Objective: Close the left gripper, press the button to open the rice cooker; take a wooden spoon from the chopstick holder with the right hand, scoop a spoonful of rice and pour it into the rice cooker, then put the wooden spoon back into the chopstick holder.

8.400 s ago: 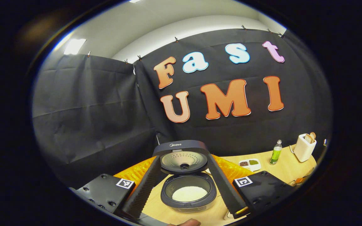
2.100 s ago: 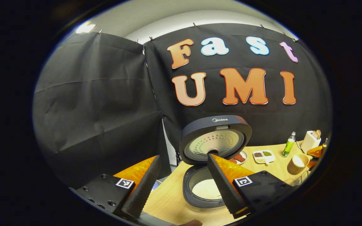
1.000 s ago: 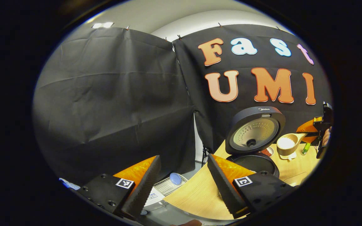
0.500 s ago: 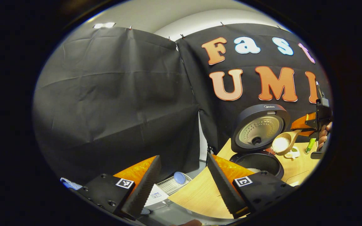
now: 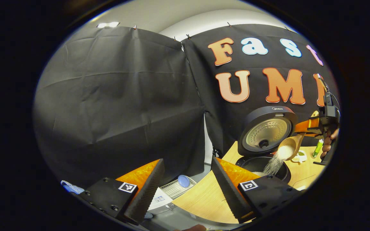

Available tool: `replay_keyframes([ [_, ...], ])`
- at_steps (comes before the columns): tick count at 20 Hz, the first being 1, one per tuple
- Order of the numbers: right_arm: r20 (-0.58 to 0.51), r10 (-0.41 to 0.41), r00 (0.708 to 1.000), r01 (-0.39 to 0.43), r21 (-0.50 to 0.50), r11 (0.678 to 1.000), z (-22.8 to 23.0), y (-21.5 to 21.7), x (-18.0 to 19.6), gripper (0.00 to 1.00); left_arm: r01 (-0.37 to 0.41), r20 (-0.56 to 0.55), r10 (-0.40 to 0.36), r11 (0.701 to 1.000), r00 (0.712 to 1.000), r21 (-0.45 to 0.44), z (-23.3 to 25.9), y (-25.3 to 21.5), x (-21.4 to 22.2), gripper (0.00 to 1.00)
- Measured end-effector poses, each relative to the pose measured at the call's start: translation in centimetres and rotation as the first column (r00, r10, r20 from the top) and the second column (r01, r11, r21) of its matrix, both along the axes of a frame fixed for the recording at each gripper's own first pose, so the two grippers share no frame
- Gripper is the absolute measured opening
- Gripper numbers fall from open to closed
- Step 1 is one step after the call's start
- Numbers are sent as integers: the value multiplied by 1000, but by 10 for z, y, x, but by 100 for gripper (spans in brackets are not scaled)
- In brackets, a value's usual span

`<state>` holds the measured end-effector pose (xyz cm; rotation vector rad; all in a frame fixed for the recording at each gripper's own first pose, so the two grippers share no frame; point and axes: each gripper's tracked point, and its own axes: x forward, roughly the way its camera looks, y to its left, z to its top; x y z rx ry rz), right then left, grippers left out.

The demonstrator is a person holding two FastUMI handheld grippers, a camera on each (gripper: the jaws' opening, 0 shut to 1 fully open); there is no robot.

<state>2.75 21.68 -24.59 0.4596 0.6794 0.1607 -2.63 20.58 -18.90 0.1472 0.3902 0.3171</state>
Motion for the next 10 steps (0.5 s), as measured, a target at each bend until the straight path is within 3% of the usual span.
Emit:
replay_keyframes([
  [10,67,99,993,-87,-163,983,-6,18,-2,12,-9,-7,9,1000,1000,-14,-8,5,-4,100],
])
